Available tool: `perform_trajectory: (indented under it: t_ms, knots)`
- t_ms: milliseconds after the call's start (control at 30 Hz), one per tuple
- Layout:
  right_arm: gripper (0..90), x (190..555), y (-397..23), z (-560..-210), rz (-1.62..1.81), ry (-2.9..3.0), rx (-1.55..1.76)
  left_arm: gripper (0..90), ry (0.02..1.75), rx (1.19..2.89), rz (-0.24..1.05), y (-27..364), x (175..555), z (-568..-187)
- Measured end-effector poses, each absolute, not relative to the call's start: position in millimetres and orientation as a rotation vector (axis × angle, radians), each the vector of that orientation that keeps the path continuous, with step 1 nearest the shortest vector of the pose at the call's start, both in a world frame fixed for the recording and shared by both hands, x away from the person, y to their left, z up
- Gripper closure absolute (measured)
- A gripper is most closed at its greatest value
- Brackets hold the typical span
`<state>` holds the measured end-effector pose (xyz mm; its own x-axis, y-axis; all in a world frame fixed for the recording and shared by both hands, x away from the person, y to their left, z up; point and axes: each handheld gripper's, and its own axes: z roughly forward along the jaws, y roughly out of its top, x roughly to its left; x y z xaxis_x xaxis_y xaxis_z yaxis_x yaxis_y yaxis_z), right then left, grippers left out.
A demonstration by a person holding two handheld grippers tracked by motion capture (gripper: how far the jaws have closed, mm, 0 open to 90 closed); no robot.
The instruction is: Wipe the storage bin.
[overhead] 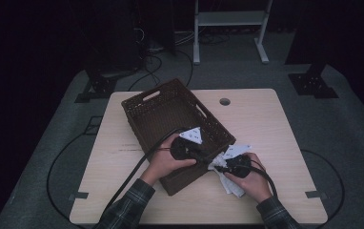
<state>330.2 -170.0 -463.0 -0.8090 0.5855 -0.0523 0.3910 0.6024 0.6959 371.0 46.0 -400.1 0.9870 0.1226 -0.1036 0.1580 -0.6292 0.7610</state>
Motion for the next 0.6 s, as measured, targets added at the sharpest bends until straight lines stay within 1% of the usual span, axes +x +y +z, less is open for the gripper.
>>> perform_trajectory:
  t_ms: [367, 600]
  knots:
    - [75.2, 318.1, -168.7, -439.4, 1.106, 2.499, 0.73, 67.4, 0.194, 2.258, -0.053, 46.0, 371.2, -400.1]
    - [75.3, 313.7, -170.9, -430.2, 1.139, 2.474, 0.713, 67.4, 0.19, 2.259, -0.049, 46.0, 371.5, -400.1]
